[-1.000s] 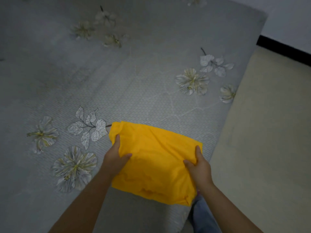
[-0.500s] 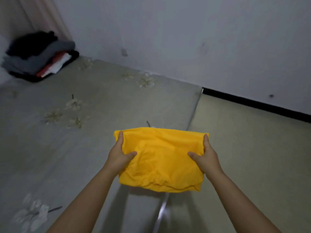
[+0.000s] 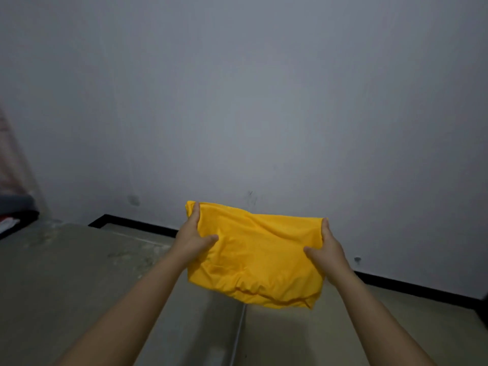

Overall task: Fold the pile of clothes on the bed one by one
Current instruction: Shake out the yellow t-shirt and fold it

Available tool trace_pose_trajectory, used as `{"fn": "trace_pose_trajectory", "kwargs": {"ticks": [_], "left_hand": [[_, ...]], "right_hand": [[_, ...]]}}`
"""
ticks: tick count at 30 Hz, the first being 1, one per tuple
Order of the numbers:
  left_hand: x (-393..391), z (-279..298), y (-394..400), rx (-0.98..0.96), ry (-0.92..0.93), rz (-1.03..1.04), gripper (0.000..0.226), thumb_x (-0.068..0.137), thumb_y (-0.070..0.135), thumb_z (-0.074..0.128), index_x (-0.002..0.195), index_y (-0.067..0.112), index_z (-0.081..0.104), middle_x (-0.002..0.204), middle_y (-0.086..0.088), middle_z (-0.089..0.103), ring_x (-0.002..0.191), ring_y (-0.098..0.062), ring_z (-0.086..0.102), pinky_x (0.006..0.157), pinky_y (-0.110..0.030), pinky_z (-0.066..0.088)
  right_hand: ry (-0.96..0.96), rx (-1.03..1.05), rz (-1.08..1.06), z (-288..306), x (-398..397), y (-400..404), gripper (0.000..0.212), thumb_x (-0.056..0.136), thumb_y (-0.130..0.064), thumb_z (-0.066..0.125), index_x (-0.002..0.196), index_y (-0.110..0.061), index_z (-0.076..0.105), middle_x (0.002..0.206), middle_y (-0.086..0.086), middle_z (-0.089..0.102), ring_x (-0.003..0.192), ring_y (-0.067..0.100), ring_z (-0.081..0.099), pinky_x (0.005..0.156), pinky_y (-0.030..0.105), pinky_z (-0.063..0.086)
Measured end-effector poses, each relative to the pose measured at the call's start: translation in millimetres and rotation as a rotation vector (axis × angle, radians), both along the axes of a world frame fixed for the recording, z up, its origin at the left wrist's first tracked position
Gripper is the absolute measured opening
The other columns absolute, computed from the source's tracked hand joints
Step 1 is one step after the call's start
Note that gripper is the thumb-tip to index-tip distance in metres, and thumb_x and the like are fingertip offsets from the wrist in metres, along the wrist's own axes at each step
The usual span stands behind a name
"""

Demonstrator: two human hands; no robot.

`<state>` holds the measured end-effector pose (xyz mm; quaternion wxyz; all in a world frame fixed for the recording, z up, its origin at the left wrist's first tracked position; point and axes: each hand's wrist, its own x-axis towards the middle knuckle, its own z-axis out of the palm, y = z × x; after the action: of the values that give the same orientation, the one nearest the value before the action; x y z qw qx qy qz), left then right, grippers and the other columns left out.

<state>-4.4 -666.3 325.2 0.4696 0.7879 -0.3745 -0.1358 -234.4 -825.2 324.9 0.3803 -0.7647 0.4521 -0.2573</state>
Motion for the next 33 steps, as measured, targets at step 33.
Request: {"fn": "trace_pose_trajectory", "kwargs": {"ticks": [33], "left_hand": [[340,78,-452,-0.167,-0.040,0.463,0.098,0.075,0.014,0.073,0.147,0.022,0.006,0.151,-0.009,0.021,0.133,-0.030,0.030,0.099,-0.038,0.033]], "right_hand": [[-0.294,0.109,0.612,116,420,-562,0.093,0.082,-0.011,0.065,0.146,-0.024,-0.001,0.148,0.010,0.027,0.124,0.030,0.040,0.090,0.038,0.041]]}}
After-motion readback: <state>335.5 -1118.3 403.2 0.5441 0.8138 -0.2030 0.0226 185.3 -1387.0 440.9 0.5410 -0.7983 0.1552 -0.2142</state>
